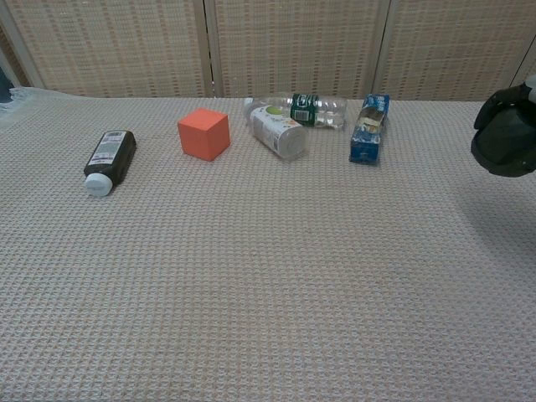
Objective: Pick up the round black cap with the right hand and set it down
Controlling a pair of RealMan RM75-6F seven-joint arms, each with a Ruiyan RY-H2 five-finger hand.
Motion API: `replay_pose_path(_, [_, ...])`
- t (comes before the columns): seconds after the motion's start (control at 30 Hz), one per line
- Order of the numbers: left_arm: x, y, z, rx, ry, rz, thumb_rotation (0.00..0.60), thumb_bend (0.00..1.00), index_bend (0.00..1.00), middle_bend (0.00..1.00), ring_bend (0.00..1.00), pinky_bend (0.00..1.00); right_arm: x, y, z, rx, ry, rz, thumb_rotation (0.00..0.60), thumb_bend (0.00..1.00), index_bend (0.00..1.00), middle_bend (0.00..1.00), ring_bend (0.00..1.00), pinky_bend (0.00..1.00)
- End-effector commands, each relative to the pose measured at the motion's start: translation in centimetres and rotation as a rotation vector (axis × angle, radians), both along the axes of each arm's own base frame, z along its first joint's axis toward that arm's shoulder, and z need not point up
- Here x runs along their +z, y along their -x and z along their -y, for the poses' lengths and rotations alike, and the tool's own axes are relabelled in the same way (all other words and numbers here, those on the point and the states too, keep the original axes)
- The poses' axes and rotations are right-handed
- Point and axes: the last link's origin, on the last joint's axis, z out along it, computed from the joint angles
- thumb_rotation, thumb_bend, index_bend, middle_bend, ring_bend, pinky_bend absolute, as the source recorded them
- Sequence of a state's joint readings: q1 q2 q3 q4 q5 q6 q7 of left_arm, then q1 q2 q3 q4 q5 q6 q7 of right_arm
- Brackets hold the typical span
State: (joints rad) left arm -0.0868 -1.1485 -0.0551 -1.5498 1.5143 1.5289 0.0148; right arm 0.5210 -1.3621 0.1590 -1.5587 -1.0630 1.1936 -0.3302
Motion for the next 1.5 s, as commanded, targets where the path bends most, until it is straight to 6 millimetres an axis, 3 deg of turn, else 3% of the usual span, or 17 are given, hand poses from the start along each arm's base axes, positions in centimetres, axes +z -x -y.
replay_pose_path(0.03, [0.0,0.0,0.0,-0.002,0.000,0.000,0.600,0.48,0.37,0.06,0.07,0.31,-0.2,-3.2,-1.3,0.257,-0.138,0.472,0.600,0.41,0.81,0.67,0.73,0.96])
replay_pose_path(0.17, [0.1,0.0,0.0,0.000,-0.007,0.005,0.600,0.48,0.38,0.06,0.07,0.31,-0.1,-3.3,-1.5,0.371,-0.098,0.553,0.600,0.41,0.81,0.67,0.73,0.97])
replay_pose_path(0.3, [0.2,0.0,0.0,0.001,-0.010,0.008,0.600,0.48,0.38,0.06,0.07,0.31,-0.1,-2.6,-1.3,0.366,-0.103,0.537,0.600,0.41,0.81,0.67,0.73,0.97])
replay_pose_path(0.57, [0.1,0.0,0.0,0.001,-0.004,0.000,0.600,0.48,0.38,0.06,0.07,0.31,-0.3,0.7,-0.7,0.133,-0.158,0.140,0.600,0.41,0.81,0.67,0.73,0.97])
replay_pose_path(0.8, [0.1,0.0,0.0,0.004,-0.007,0.003,0.600,0.48,0.37,0.06,0.07,0.31,0.0,2.0,0.0,-0.031,-0.039,-0.054,0.600,0.41,0.81,0.67,0.73,0.98])
replay_pose_path(1.1, [0.0,0.0,0.0,0.004,-0.002,0.003,0.600,0.48,0.38,0.06,0.07,0.31,-0.1,1.2,-0.1,-0.008,-0.032,0.068,0.600,0.41,0.81,0.67,0.73,0.98])
replay_pose_path(1.17, [-0.1,-0.1,0.1,0.001,0.001,0.002,0.600,0.48,0.37,0.06,0.07,0.31,-0.3,0.1,-0.6,-0.003,-0.080,0.231,0.600,0.41,0.81,0.67,0.73,0.98])
replay_pose_path(1.23, [-0.1,-0.1,0.1,0.001,0.002,0.003,0.600,0.48,0.38,0.06,0.07,0.31,0.4,0.1,-0.6,0.006,-0.097,0.273,0.600,0.41,0.81,0.67,0.73,0.99])
replay_pose_path(1.37, [0.0,0.0,0.1,0.002,0.000,0.007,0.600,0.48,0.38,0.06,0.07,0.31,1.5,0.7,0.0,0.068,0.053,0.177,0.600,0.41,0.81,0.67,0.73,0.99])
replay_pose_path(1.5, [0.1,0.0,0.1,0.005,-0.005,0.007,0.600,0.48,0.38,0.07,0.07,0.31,1.8,1.7,0.6,0.105,0.311,-0.052,0.600,0.41,0.81,0.67,0.73,0.99])
